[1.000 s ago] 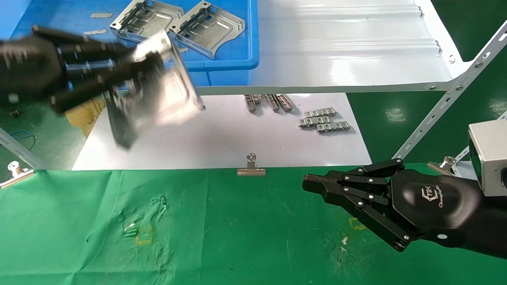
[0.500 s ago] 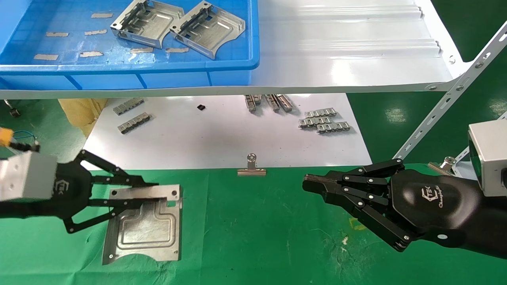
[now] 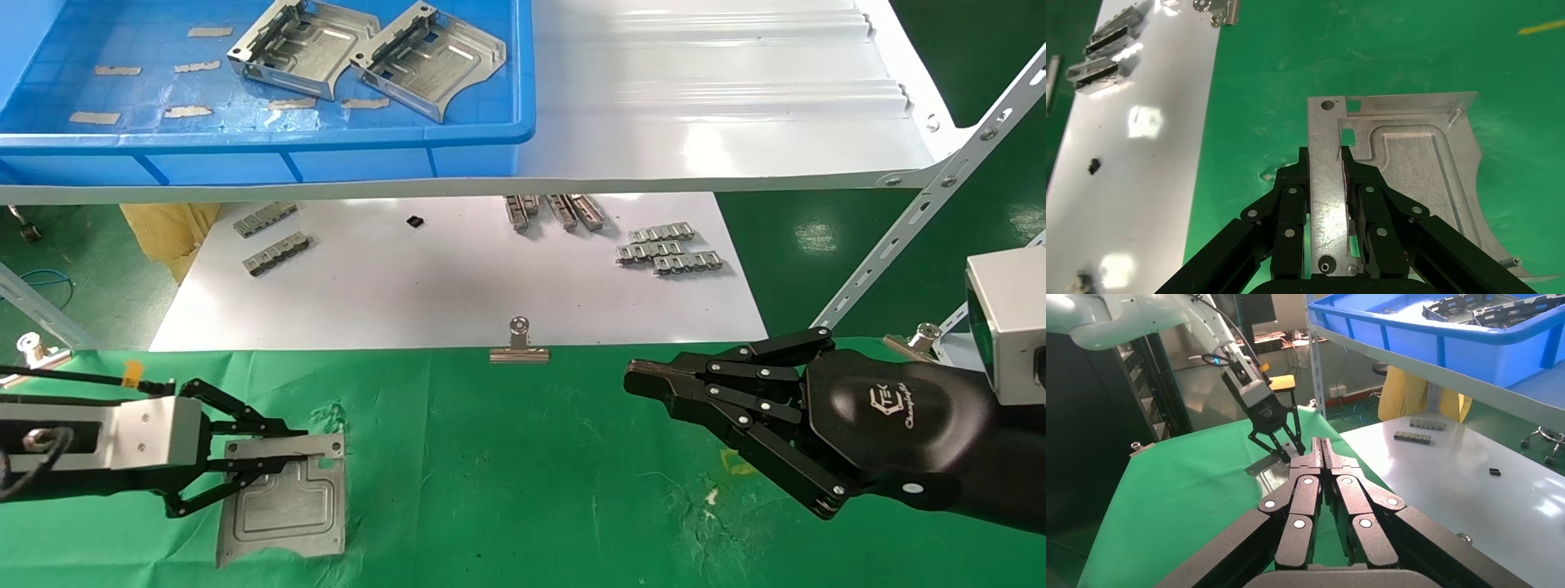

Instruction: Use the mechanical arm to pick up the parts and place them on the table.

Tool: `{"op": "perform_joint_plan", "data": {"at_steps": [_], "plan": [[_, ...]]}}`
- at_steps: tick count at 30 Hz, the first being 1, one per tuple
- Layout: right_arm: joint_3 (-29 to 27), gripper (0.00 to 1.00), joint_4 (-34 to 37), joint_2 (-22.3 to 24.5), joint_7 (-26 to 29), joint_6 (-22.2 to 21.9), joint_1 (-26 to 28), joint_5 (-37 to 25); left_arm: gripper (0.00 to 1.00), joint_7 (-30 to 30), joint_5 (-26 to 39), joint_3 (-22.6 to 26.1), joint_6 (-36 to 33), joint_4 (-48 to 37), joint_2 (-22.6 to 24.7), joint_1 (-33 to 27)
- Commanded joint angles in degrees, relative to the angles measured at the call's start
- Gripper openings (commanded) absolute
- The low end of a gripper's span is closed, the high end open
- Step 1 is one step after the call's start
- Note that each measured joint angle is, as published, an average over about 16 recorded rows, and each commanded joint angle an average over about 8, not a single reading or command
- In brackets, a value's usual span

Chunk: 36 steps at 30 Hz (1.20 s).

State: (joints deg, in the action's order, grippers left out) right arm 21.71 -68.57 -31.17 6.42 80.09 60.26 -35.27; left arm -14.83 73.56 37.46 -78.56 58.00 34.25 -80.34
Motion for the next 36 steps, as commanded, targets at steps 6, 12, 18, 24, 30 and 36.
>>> {"op": "perform_joint_plan", "data": {"at_steps": [6, 12, 18, 24, 30, 36], "plan": [[0.0, 0.0, 0.0, 0.0, 0.0, 0.0, 0.0, 0.0, 0.0, -0.4, 1.2, 0.5, 3.1, 1.6, 0.2, 2.7], [0.0, 0.0, 0.0, 0.0, 0.0, 0.0, 0.0, 0.0, 0.05, -1.0, 2.6, 0.9, 5.0, 2.0, 0.4, 3.7], [0.0, 0.0, 0.0, 0.0, 0.0, 0.0, 0.0, 0.0, 0.65, -1.9, 3.9, 1.1, 6.6, 2.1, 0.6, 4.3], [0.0, 0.0, 0.0, 0.0, 0.0, 0.0, 0.0, 0.0, 1.0, -2.3, 4.3, 1.1, 7.4, 1.8, 1.0, 4.5], [0.0, 0.0, 0.0, 0.0, 0.0, 0.0, 0.0, 0.0, 1.0, -3.0, 3.8, 0.8, 7.6, 1.5, 1.3, 4.3], [0.0, 0.0, 0.0, 0.0, 0.0, 0.0, 0.0, 0.0, 1.0, -2.7, 1.0, -0.1, 4.6, 1.7, 0.4, 3.2]]}}
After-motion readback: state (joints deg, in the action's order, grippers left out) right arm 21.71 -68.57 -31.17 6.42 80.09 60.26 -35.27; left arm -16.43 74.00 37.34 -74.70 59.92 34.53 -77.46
